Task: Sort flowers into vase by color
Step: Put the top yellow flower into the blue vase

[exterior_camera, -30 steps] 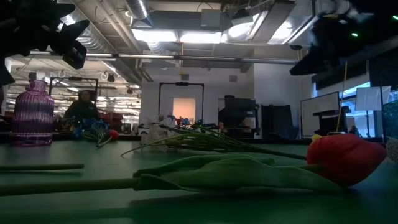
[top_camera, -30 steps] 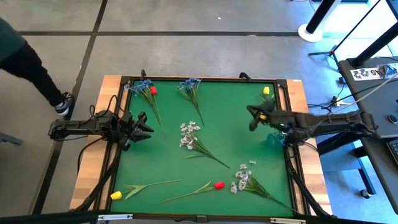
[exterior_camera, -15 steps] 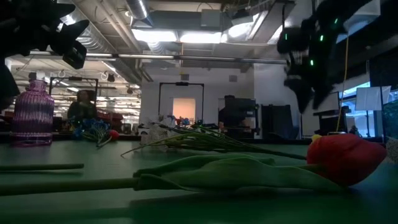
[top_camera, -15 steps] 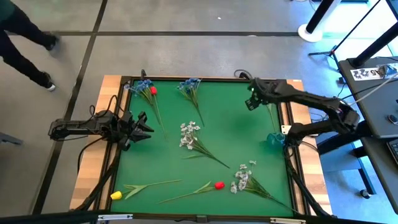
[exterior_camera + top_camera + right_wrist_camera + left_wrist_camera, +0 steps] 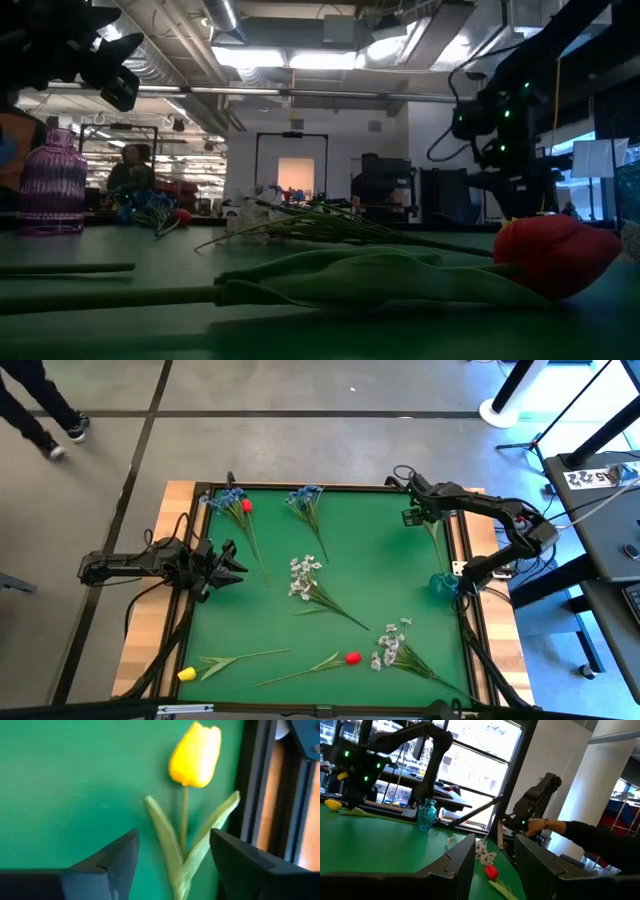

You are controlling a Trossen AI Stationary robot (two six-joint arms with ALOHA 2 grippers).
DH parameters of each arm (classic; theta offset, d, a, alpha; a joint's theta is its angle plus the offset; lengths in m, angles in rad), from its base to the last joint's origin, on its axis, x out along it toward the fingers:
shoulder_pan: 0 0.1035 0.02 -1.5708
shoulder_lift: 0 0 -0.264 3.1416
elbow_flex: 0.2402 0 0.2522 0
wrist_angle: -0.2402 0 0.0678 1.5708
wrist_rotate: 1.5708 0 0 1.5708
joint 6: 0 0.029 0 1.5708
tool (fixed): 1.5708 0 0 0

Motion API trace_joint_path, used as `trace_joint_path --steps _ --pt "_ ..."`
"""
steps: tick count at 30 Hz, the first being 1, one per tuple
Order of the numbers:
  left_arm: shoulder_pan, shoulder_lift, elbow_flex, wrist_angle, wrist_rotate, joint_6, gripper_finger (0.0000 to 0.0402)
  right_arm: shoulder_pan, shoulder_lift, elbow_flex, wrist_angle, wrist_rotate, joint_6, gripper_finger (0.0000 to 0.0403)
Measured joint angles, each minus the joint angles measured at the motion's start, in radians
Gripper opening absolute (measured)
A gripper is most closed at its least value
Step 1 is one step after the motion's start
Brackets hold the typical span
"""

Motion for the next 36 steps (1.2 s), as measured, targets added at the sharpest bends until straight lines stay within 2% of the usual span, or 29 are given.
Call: trace_joint_path --steps 2,7,13,21,27,32,36 --pt "0.000 0.000 0.000 -0.001 0.000 0.000 0.0133 0.001 0.034 -0.002 -0.013 0.029 0.012 0.0212" --pt "0.000 0.000 0.000 -0.001 0.000 0.000 0.0133 0.003 0.110 0.002 -0.006 0.024 0.020 0.0166" --pt "0.000 0.000 0.000 0.000 -0.015 0.000 0.0133 0.022 0.119 0.002 -0.009 0.053 0.030 0.0106" --pt "0.000 0.000 0.000 -0.001 -0.033 0.000 0.0133 0.022 0.119 0.002 -0.011 0.024 0.029 0.0011" --pt "0.000 0.000 0.000 -0.001 -0.041 0.000 0.0133 0.099 0.060 0.002 -0.007 -0.059 0.032 0.0014" --pt "0.000 0.000 0.000 -0.001 -0.045 0.000 0.0133 0.240 -0.049 0.002 0.027 -0.064 0.058 0.0003" --pt "0.000 0.000 0.000 -0.001 -0.045 0.000 0.0133 0.356 -0.090 0.002 0.036 -0.149 0.059 0.0009"
